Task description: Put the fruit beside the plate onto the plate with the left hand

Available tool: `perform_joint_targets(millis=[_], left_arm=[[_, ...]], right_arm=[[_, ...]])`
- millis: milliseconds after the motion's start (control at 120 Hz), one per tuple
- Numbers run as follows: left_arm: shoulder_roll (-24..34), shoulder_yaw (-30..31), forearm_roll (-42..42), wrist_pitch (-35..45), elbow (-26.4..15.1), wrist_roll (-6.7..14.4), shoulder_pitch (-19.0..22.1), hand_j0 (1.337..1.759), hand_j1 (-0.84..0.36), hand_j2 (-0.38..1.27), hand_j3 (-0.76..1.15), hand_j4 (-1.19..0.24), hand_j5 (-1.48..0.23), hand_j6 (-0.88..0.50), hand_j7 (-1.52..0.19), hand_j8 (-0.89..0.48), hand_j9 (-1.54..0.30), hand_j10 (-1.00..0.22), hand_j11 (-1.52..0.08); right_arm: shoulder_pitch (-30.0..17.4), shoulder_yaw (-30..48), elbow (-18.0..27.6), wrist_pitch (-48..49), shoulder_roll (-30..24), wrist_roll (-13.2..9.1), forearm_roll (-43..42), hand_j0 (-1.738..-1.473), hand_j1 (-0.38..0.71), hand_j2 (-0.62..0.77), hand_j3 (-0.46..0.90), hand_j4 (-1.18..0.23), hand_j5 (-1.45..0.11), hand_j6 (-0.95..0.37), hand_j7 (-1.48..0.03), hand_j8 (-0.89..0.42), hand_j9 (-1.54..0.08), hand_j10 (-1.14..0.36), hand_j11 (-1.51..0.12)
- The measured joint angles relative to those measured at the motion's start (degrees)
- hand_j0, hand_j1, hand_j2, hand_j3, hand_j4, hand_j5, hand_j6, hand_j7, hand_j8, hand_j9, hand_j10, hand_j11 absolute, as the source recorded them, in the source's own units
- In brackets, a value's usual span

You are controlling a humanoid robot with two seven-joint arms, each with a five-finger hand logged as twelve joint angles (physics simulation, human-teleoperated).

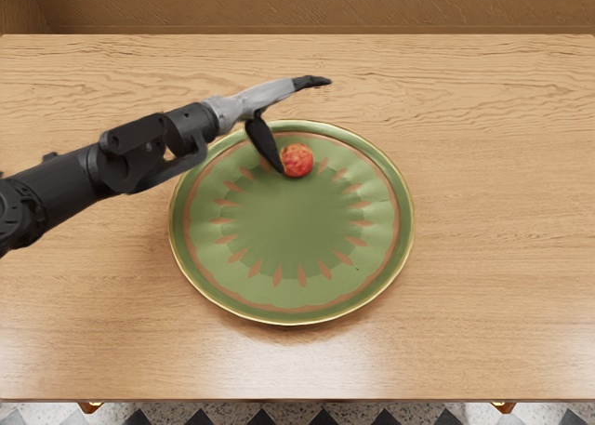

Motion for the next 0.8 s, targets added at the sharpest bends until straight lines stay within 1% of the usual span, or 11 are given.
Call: perform_joint_targets(millis=[167, 242, 358, 433, 500, 583, 742, 800], left_arm=[[0.0, -10.0, 0.0, 0.0, 0.1, 0.0, 4.4, 1.658, 0.29, 0.04, 0.0, -0.06, -0.08, -0.05, -0.08, -0.05, -0.07, -0.06, -0.07], [0.1, -13.5, -0.1, 0.0, 0.0, 0.0, 6.5, 1.658, 0.3, 0.03, 0.0, -0.05, -0.06, -0.05, -0.06, -0.04, -0.06, -0.05, -0.06], [3.6, -18.0, -0.9, 0.0, 0.0, 0.0, 10.1, 1.658, 0.31, 0.02, 0.0, -0.04, -0.05, -0.04, -0.05, -0.03, -0.05, -0.04, -0.05], [5.3, -20.9, -2.1, -0.1, -0.1, 0.0, 11.3, 1.658, 0.32, 0.02, 0.0, -0.03, -0.04, -0.03, -0.04, -0.03, -0.04, -0.03, -0.04], [6.4, -23.5, -3.3, -0.1, -0.2, 0.0, 11.6, 1.658, 0.32, 0.01, 0.0, -0.03, -0.04, -0.03, -0.04, -0.03, -0.04, -0.03, -0.04], [7.8, -26.6, -4.6, -0.2, -0.4, 0.0, 14.0, 1.658, 0.32, 0.01, 0.0, -0.03, -0.03, -0.03, -0.03, -0.03, -0.03, -0.03, -0.03], [12.2, -30.7, -5.6, -0.2, -0.5, 0.0, 17.4, 1.658, 0.32, 0.01, 0.0, -0.02, -0.03, -0.02, -0.03, -0.02, -0.03, -0.02, -0.03], [12.9, -32.3, -5.7, -0.2, -0.5, 0.0, 18.7, 1.658, 0.32, 0.01, 0.0, -0.02, -0.03, -0.02, -0.03, -0.02, -0.03, -0.02, -0.03]], right_arm=[[0.0, 0.0, 0.0, 0.0, 0.0, 0.0, 0.0, -1.658, -0.35, 0.0, 0.0, 0.0, 0.0, 0.0, 0.0, 0.0, 0.0, 0.0, 0.0], [0.0, 0.0, 0.0, 0.0, 0.0, 0.0, 0.0, -1.658, -0.35, 0.0, 0.0, 0.0, 0.0, 0.0, 0.0, 0.0, 0.0, 0.0, 0.0], [0.1, 0.0, 0.0, 0.0, 0.0, 0.0, 0.0, -1.658, -0.35, 0.0, 0.0, 0.0, 0.0, 0.0, 0.0, 0.0, 0.0, 0.0, 0.0], [0.1, 0.0, 0.0, 0.0, 0.0, 0.0, 0.0, -1.658, -0.35, 0.0, 0.0, 0.0, 0.0, 0.0, 0.0, 0.0, 0.0, 0.0, 0.0], [0.2, 0.0, 0.0, 0.0, 0.0, 0.0, 0.0, -1.658, -0.35, 0.0, 0.0, 0.0, 0.0, 0.0, 0.0, 0.0, 0.0, 0.0, 0.0], [0.4, 0.0, 0.0, 0.0, 0.0, 0.0, 0.0, -1.658, -0.35, 0.0, 0.0, 0.0, 0.0, 0.0, 0.0, 0.0, 0.0, 0.0, 0.0], [0.5, 0.0, 0.0, 0.0, 0.0, 0.0, 0.0, -1.658, -0.35, 0.0, 0.0, 0.0, 0.0, 0.0, 0.0, 0.0, 0.0, 0.0, 0.0], [0.6, 0.0, 0.0, 0.0, 0.0, 0.0, 0.0, -1.658, -0.35, 0.0, 0.0, 0.0, 0.0, 0.0, 0.0, 0.0, 0.0, 0.0, 0.0]])
